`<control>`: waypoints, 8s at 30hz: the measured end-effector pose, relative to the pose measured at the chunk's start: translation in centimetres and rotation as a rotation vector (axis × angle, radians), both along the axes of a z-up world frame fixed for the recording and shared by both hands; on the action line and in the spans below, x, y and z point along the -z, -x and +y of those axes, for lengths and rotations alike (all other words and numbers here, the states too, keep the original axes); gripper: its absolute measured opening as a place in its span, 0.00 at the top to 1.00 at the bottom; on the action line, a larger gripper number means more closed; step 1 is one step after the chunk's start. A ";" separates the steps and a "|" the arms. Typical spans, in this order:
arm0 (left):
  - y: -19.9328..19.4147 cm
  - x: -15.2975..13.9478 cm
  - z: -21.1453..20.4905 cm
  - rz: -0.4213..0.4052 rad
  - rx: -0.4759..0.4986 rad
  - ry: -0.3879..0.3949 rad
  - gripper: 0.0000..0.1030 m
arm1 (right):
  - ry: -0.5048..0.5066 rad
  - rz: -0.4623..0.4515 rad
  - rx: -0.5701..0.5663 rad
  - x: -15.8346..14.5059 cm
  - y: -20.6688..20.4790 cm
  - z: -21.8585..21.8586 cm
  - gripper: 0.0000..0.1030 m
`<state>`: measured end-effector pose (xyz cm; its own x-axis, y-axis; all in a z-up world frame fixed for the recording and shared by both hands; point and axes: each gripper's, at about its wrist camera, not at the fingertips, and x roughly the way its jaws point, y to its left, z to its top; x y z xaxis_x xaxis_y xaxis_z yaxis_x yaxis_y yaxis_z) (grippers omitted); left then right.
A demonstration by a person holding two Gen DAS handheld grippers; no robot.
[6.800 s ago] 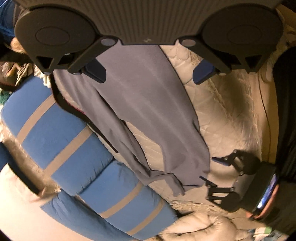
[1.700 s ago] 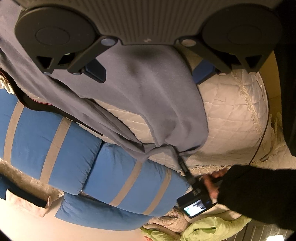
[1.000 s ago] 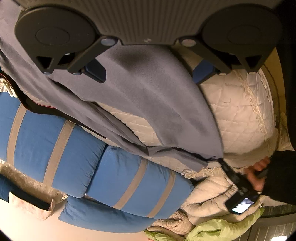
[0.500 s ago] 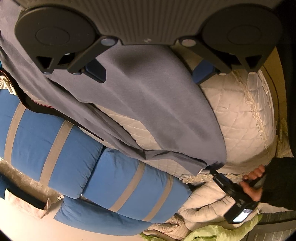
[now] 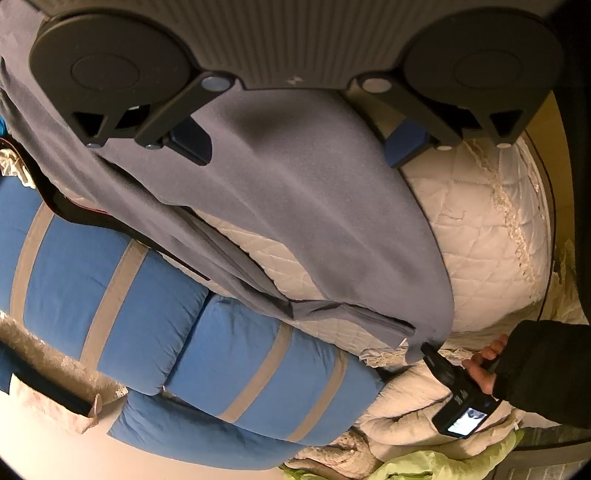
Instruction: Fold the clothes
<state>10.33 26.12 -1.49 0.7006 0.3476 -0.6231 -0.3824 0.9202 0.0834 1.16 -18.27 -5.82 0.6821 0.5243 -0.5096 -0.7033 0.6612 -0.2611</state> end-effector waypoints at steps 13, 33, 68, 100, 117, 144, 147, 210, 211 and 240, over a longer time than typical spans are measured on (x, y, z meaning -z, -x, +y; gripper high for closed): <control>3.4 1.5 8.5 -0.198 -0.223 0.619 0.97 | 0.065 -0.094 -0.035 0.6 1.3 0.8 0.00; 8.4 0.1 9.5 -0.260 -0.286 0.702 0.98 | 0.791 -0.722 -0.278 7.1 7.6 5.8 0.97; 8.4 -9.3 1.1 -0.164 -0.230 0.235 0.40 | 0.167 -0.093 -0.164 -2.3 6.9 -0.3 0.00; -3.6 1.3 -12.2 0.279 0.647 -0.522 0.85 | -0.046 0.150 0.007 -3.5 -3.7 -1.9 0.00; -2.4 -1.0 -9.7 0.350 0.795 -0.427 0.66 | -0.129 0.206 -0.001 -2.3 -5.4 -2.4 0.00; -11.5 -1.3 0.7 0.269 0.616 0.163 0.95 | -0.192 0.319 0.032 -2.5 -7.5 -3.7 0.00; -11.0 -1.9 0.8 0.257 0.599 0.140 0.96 | -0.187 0.297 0.051 -4.0 -8.2 -4.6 0.00; -2.9 -10.2 0.7 -0.156 0.378 -0.320 0.96 | -0.059 -0.111 0.424 -8.9 -25.6 -29.5 1.00; -1.7 -10.2 0.9 -0.175 0.381 -0.318 0.96 | -0.060 -0.130 0.411 -9.4 -24.1 -29.7 1.00; 14.2 -9.4 -1.5 -0.023 0.508 -0.168 0.42 | 0.491 -0.211 0.195 -2.6 -4.0 -29.3 0.34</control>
